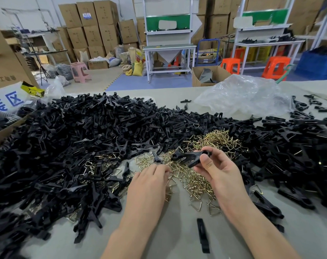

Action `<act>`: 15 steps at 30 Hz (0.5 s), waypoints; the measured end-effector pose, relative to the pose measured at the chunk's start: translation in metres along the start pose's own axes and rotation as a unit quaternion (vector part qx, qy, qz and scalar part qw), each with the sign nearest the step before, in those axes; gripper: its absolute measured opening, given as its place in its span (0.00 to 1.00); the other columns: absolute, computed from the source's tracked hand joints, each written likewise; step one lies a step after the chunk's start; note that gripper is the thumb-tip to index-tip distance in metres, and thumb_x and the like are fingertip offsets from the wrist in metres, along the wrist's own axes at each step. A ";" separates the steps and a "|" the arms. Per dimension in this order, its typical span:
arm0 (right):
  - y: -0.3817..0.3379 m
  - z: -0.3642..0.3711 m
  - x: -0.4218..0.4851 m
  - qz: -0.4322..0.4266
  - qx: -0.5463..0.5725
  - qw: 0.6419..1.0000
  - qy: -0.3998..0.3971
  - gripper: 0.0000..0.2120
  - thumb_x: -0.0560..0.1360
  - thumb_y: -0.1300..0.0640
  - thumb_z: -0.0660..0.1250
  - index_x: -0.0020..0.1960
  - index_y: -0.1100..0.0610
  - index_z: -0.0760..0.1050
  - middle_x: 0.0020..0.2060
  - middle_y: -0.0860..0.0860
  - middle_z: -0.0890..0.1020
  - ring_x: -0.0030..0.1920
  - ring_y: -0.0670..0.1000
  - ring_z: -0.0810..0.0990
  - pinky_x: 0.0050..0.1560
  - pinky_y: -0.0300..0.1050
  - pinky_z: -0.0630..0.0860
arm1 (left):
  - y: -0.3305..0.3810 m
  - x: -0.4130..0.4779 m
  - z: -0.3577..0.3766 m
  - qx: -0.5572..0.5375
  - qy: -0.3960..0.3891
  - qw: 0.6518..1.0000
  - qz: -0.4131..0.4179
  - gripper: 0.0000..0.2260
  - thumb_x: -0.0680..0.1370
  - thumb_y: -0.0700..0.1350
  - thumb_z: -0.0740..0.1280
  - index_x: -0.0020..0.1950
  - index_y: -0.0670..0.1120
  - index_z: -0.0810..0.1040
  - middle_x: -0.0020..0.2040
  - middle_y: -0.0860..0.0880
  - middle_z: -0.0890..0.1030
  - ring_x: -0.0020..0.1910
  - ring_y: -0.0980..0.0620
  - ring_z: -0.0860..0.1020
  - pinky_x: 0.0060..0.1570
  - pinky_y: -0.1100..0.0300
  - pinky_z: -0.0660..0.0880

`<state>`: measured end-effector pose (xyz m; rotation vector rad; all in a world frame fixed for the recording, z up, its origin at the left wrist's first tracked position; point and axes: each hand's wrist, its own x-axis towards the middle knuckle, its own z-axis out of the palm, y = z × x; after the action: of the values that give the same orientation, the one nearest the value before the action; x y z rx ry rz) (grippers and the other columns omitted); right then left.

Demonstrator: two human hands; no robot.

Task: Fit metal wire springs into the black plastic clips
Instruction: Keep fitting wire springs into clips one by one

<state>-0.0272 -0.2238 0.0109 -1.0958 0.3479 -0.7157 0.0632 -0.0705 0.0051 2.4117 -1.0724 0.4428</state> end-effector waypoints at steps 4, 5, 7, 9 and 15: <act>-0.001 0.000 0.000 0.002 0.004 1.000 -0.006 0.08 0.68 0.54 0.74 0.47 0.49 0.85 0.46 0.51 0.87 0.43 0.50 0.86 0.47 0.38 0.82 | -0.002 0.003 -0.001 -0.155 -0.021 0.986 -0.060 0.13 0.84 0.43 0.61 0.66 0.51 0.78 0.53 0.58 0.78 0.50 0.61 0.75 0.50 0.68 0.69; -0.001 0.000 0.000 0.005 0.008 1.000 -0.008 0.07 0.68 0.54 0.74 0.46 0.49 0.85 0.46 0.51 0.87 0.43 0.50 0.86 0.47 0.38 0.82 | 0.000 0.003 -0.003 -0.214 -0.012 0.974 -0.078 0.13 0.84 0.42 0.61 0.65 0.52 0.79 0.52 0.59 0.78 0.50 0.62 0.75 0.51 0.70 0.70; 0.000 0.001 0.000 0.012 0.013 1.000 -0.022 0.07 0.68 0.55 0.74 0.46 0.49 0.85 0.46 0.52 0.86 0.45 0.52 0.86 0.47 0.39 0.82 | 0.003 0.004 -0.008 -0.308 0.011 0.944 -0.120 0.12 0.83 0.40 0.64 0.60 0.56 0.80 0.48 0.58 0.81 0.48 0.63 0.78 0.48 0.74 0.70; 0.001 0.001 0.000 0.015 0.006 0.999 -0.052 0.08 0.69 0.55 0.74 0.48 0.49 0.85 0.48 0.52 0.86 0.49 0.53 0.87 0.49 0.40 0.82 | 0.007 0.005 -0.011 -0.413 0.011 0.895 -0.170 0.12 0.81 0.39 0.66 0.54 0.58 0.81 0.42 0.56 0.84 0.43 0.59 0.81 0.44 0.68 0.76; 0.002 0.001 -0.001 0.028 -0.013 0.995 -0.100 0.11 0.70 0.55 0.75 0.52 0.50 0.84 0.53 0.55 0.86 0.53 0.53 0.86 0.51 0.40 0.82 | 0.012 0.009 -0.017 -0.599 -0.004 0.766 -0.235 0.11 0.79 0.34 0.68 0.58 0.48 0.79 0.43 0.46 0.85 0.34 0.53 0.82 0.33 0.64 0.78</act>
<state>-0.0264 -0.2215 0.0092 -1.1666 0.2154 -0.5484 0.0582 -0.0736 0.0267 1.3742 -0.4167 -0.3689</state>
